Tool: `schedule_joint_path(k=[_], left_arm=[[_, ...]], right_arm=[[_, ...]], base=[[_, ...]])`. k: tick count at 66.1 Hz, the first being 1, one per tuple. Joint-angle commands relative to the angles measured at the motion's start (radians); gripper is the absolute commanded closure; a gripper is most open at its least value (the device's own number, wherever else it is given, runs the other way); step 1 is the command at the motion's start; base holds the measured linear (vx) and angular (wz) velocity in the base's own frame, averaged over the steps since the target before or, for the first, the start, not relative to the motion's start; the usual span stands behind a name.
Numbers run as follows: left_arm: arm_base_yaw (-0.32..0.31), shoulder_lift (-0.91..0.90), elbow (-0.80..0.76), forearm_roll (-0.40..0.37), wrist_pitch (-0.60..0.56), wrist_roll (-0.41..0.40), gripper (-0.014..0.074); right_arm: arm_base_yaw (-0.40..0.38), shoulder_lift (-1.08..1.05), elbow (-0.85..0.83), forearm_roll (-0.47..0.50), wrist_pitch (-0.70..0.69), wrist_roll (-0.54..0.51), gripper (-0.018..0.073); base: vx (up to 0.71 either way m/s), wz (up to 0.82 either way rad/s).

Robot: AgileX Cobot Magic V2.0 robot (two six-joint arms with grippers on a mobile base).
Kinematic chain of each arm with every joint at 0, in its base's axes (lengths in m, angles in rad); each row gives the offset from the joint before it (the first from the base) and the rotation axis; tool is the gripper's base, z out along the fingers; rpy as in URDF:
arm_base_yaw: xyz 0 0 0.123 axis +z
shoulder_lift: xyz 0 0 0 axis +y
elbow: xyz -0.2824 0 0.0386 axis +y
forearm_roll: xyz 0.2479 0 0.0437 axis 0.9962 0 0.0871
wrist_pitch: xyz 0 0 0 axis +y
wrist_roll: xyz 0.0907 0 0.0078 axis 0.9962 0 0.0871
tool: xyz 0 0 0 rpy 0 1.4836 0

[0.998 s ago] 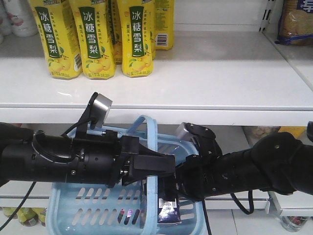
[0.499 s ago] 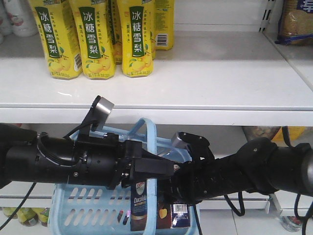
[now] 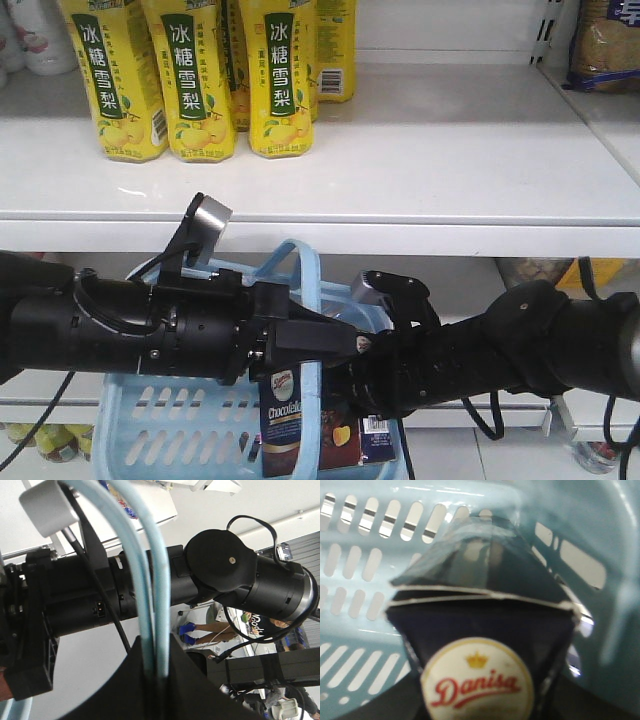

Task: Left arm holds basket, right arm returns cookies
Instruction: 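Lift the Chocofello box out of the basket with the right gripper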

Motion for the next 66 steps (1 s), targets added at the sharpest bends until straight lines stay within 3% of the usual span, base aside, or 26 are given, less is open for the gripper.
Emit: schedule_joint_path(k=[1,17,34,66], left_arm=[[0.002,-0.043,-0.043,-0.119,0.053,0.022,0.0599],[0.002,-0.043,-0.043,-0.119,0.053,0.022,0.0599],[0.002,-0.043,-0.043,-0.119,0.053,0.022,0.0599],[0.002,-0.043,-0.043,-0.119,0.053,0.022,0.0599]], right_arm=[[-0.007,-0.079,-0.021,0.014,0.011,-0.015,0.0427],[-0.007,-0.220,-0.013,-0.080,0.012,0.046,0.0427],[-0.007,-0.353,-0.013,-0.334,0.056,0.270,0.0427],[-0.007,-0.641,-0.013,-0.719,0.140,0.597,0.0427]], base=[[0.00,0.00],[0.00,0.00],[0.00,0.00],[0.00,0.00]])
